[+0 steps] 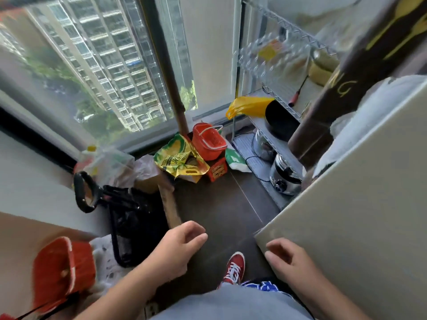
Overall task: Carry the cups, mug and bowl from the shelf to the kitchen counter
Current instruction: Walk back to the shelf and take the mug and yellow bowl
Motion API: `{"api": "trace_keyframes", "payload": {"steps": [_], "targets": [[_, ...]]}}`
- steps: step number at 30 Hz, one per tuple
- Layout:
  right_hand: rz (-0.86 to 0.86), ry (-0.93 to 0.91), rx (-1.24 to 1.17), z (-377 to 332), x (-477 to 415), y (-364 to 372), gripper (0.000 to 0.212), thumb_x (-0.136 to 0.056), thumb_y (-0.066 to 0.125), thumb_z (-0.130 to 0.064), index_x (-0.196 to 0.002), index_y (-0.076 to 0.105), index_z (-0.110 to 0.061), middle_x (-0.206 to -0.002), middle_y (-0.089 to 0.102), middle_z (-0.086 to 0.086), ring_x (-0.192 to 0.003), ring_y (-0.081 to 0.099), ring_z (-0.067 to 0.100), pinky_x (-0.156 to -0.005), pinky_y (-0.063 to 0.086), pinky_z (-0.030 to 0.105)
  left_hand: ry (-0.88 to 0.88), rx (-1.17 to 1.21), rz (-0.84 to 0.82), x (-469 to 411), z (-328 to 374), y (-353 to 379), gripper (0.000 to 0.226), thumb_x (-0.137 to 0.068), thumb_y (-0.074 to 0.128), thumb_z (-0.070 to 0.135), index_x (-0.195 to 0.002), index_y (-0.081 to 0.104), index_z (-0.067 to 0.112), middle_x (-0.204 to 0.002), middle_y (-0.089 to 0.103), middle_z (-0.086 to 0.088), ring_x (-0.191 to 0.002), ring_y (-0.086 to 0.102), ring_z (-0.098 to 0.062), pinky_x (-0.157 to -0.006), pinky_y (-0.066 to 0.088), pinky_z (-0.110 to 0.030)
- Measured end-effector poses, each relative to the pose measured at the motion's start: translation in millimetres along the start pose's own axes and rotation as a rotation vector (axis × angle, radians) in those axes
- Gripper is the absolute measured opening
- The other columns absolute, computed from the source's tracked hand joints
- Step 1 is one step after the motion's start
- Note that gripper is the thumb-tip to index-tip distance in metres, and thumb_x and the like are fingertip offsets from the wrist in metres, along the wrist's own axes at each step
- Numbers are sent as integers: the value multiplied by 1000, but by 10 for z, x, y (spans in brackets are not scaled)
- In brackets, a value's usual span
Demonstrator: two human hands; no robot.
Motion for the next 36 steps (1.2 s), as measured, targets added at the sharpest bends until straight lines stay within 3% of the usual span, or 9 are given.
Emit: {"api": "trace_keyframes", "payload": {"steps": [3, 6, 9, 14, 21, 24, 30, 33, 36], "targets": [[110, -106, -4, -577, -283, -254, 24, -73, 64, -51, -96, 65, -44, -88, 72, -20, -77, 66, -4, -68, 52, 17, 142, 0, 5, -311, 596, -193, 11, -86, 64, 44, -94, 68, 38, -88, 72, 18, -82, 66, 2, -70, 52, -17], [187, -209, -52, -1119, -510, -537, 29, -70, 59, -58, -95, 65, -44, -86, 72, -14, -77, 66, 1, -69, 54, 21, 275, 28, 20, -523, 1084, -366, 19, -83, 61, 50, -96, 67, 39, -91, 71, 22, -85, 66, 1, -71, 50, -13], [245, -301, -92, -1595, -712, -790, 22, -75, 62, -52, -94, 66, -41, -85, 72, -10, -76, 66, 5, -71, 56, 24, 360, 73, 12, -722, 1495, -536, 25, -80, 59, 57, -100, 67, 42, -95, 72, 18, -88, 67, -1, -74, 51, -18], [376, -416, -88, -2247, -1016, -1161, 17, -82, 63, -47, -96, 66, -38, -89, 70, -19, -81, 65, 0, -67, 49, 9, 516, 135, -25, -1126, 2222, -859, 29, -80, 59, 59, -101, 67, 40, -97, 74, 9, -89, 69, -9, -80, 58, -40], [640, -566, -179, -3132, -1307, -1707, 11, -85, 70, -27, -94, 67, -33, -90, 73, -18, -80, 68, 1, -68, 49, 7, 797, 209, -79, -1770, 3449, -1331, 27, -77, 63, 47, -94, 71, 29, -91, 74, -3, -85, 68, -21, -74, 55, -38], [798, -629, -165, -3584, -1340, -1994, 13, -84, 70, -30, -96, 67, -34, -85, 73, -13, -79, 70, 6, -73, 54, 17, 932, 235, -148, -1961, 4060, -1565, 29, -73, 63, 48, -93, 71, 28, -91, 74, -4, -85, 67, -24, -78, 53, -43], [1048, -739, 13, -4444, -1248, -2561, 17, -84, 70, -35, -101, 64, -33, -97, 70, -20, -91, 67, 2, -75, 53, 14, 1236, 202, -218, -2054, 5145, -2066, 22, -79, 66, 36, -96, 72, 23, -93, 75, -4, -89, 69, -19, -81, 55, -37], [1169, -798, 92, -4788, -1107, -2840, 16, -85, 70, -30, -100, 65, -34, -96, 70, -18, -91, 67, 3, -75, 53, 16, 1393, 179, -218, -1974, 5616, -2274, 20, -79, 66, 31, -95, 71, 19, -88, 73, -6, -84, 67, -18, -70, 53, -25], [1266, -860, 151, -5115, -892, -3114, 16, -84, 69, -31, -100, 66, -30, -93, 71, -13, -89, 69, 7, -75, 54, 18, 1536, 152, -201, -1857, 6096, -2466, 8, -85, 71, 22, -92, 71, 18, -82, 72, -2, -77, 66, -15, -65, 52, -22]]}}
Point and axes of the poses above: each hand's wrist, its own x-axis away from the middle knuckle, its own y-axis out of the palm, z = x × y, the point moved 4 cm from there along -x, towards the middle knuckle
